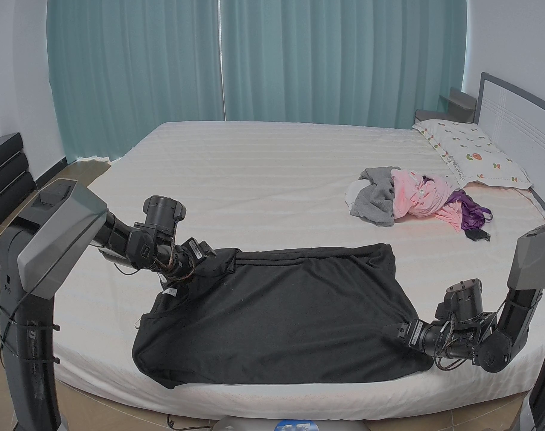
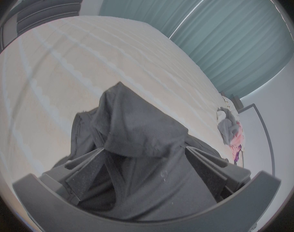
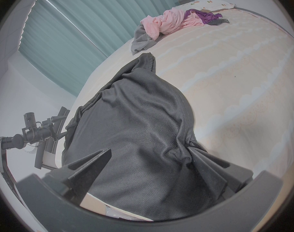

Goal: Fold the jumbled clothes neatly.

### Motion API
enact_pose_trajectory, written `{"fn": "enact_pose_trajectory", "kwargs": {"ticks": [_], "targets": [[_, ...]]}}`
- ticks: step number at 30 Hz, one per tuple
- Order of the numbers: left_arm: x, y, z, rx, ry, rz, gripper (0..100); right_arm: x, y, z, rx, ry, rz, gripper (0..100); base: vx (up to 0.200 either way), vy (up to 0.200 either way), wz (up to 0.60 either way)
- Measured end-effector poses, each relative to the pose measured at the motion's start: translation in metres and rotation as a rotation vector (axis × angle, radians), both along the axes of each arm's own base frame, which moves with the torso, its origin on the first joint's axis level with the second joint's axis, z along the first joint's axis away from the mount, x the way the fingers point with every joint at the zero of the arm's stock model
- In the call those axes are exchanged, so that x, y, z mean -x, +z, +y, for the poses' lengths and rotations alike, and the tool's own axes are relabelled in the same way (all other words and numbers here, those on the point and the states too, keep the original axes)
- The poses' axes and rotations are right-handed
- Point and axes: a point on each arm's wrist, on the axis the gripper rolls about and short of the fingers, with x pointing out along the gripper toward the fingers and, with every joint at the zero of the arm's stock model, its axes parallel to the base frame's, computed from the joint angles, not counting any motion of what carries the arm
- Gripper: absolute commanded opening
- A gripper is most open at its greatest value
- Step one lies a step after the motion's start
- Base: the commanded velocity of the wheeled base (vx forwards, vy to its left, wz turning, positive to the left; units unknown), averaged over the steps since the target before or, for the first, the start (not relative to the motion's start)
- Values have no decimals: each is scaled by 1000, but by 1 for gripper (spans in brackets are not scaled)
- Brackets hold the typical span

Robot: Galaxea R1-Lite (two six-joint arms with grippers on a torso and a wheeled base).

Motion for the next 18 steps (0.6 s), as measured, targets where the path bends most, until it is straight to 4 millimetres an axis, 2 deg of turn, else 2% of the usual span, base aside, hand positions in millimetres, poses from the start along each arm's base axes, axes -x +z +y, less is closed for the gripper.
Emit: {"fn": "enact_pose_trajectory", "kwargs": {"ticks": [2,3,8,14,18], "targets": [[-6,-4,1,-15,14,-8,100,1,0,1,0,4,-1,100,0,0,0],[-8,-6,1,-18,17,-9,0,1,0,2,0,7,0,100,0,0,0],[-18,-8,5,-19,34,-28,0,3,0,5,0,20,3,100,0,0,0],[-29,-3,8,-33,64,-70,0,5,-1,6,2,25,7,100,0,0,0],[-43,3,10,-59,115,-134,0,5,-1,6,2,26,7,100,0,0,0]]}}
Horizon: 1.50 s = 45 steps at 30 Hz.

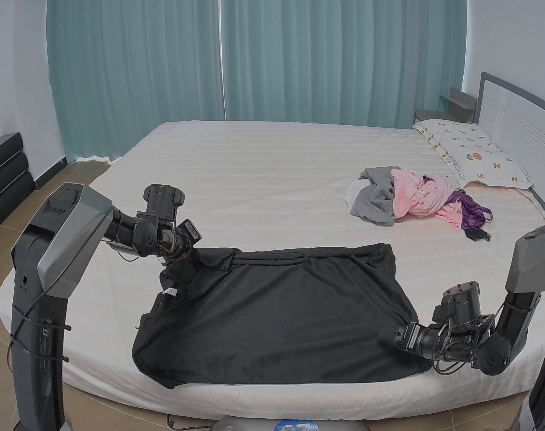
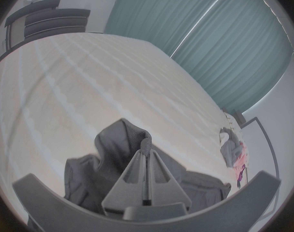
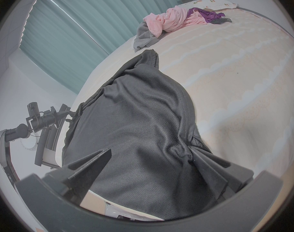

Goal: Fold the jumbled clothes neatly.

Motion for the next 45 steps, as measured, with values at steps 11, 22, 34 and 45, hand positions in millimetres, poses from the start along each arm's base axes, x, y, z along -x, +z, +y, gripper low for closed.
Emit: {"fn": "enact_pose_trajectory", "kwargs": {"ticks": [11,22,34,45], "targets": [[-44,27,10,112,151,-194,0,0,-1,0,2,1,3,100,0,0,0],[-63,27,26,188,213,-331,0,0,-1,0,0,-2,5,100,0,0,0],[-64,21,30,187,221,-326,0,-24,13,2,-59,-64,-127,100,0,0,0],[-54,15,27,176,214,-257,0,-89,29,-2,-57,-145,-175,100,0,0,0]]}}
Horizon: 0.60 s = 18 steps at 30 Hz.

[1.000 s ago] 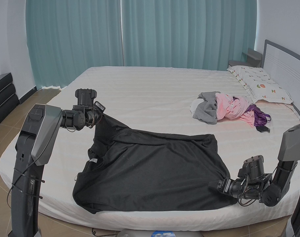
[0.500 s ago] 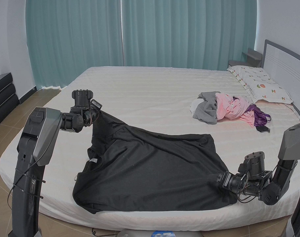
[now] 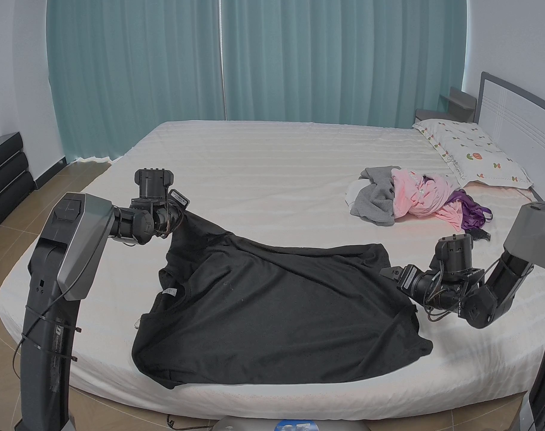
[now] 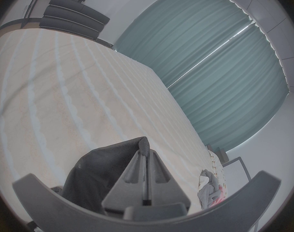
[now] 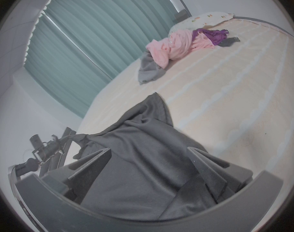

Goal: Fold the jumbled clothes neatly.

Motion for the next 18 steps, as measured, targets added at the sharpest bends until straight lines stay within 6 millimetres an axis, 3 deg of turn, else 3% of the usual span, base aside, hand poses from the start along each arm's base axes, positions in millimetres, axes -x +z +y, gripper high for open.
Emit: {"fn": "enact_pose_trajectory", "kwargs": {"ticks": [4,10,18], "targets": [[3,1,0,-2,-2,13,0,-17,6,-3,14,-18,53,100,0,0,0],[8,3,-3,-5,-11,25,0,-50,22,-4,11,-37,-9,100,0,0,0],[16,2,-6,-12,-20,57,0,-93,-1,-4,15,-56,-2,100,0,0,0]]}}
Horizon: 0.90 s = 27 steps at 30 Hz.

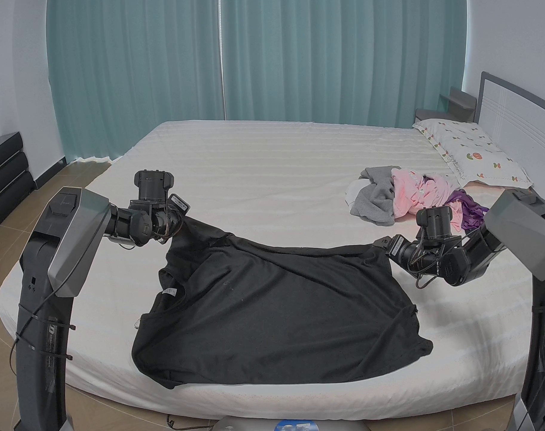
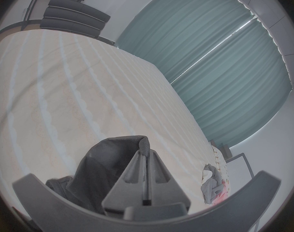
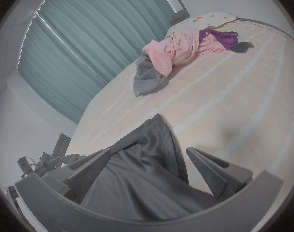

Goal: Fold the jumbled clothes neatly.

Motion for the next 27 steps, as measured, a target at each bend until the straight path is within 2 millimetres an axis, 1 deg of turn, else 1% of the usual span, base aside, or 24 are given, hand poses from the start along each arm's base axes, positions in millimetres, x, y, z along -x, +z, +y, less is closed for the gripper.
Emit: {"fn": "enact_pose_trajectory", "kwargs": {"ticks": [5,8,14,15,21,27], "targets": [[5,-1,-2,-3,-7,17,0,-25,-18,0,0,-10,6,100,0,0,0],[7,-1,-3,-5,-10,24,0,-39,-24,0,-1,-15,2,100,0,0,0],[10,-2,-4,-6,-13,35,0,-59,-32,0,-5,-25,25,100,0,0,0],[10,-2,-4,-6,-13,36,0,-62,-33,0,-6,-27,29,0,0,0,0],[11,-4,-4,-7,-13,41,0,-75,-42,0,-31,-44,31,0,0,0,0],[10,-3,-4,-7,-13,36,0,-83,-41,-4,-59,-70,6,0,0,0,0]]}}
